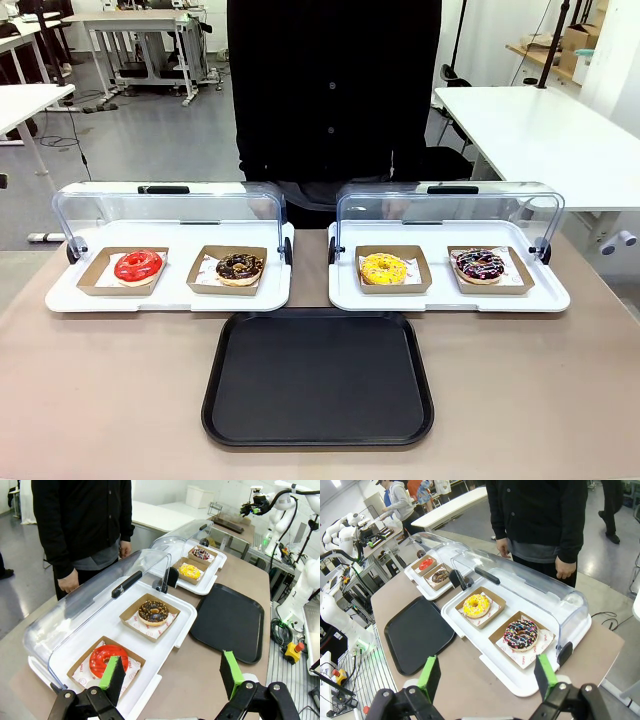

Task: Move the fourth donut from the left to the tray.
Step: Pick up the Paper togo box containing the Donut indicated by the person and place it on the Handle tray.

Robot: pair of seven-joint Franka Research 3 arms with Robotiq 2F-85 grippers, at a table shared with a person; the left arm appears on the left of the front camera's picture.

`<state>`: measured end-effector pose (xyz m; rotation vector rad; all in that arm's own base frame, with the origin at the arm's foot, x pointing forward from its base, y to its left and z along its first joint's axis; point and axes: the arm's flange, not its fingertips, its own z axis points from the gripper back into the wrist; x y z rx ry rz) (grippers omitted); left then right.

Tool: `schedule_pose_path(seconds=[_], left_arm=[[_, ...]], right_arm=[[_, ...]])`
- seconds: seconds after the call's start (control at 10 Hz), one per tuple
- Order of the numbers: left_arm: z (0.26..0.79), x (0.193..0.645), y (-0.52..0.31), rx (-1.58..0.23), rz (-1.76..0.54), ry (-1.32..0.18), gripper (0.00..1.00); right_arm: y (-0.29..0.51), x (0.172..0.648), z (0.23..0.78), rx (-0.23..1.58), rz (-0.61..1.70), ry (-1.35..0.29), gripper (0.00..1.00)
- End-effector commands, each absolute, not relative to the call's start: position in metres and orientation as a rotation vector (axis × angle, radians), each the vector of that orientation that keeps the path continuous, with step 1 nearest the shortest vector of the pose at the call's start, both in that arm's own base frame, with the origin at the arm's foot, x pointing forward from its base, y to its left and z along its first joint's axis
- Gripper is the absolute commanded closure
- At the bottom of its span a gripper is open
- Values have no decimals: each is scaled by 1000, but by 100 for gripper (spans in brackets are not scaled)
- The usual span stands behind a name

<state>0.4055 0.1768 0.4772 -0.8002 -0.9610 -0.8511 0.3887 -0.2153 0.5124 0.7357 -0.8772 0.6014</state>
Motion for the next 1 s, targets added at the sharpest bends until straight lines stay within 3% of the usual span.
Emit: schedule_pose_path(seconds=[0.0, 0.9], left_arm=[[480, 406, 178, -812, -854, -952, 0], [480, 406, 178, -812, -854, -952, 0]], right_arm=[[-215, 391, 513, 739, 617, -916, 0], [-215, 391, 513, 739, 617, -916, 0]])
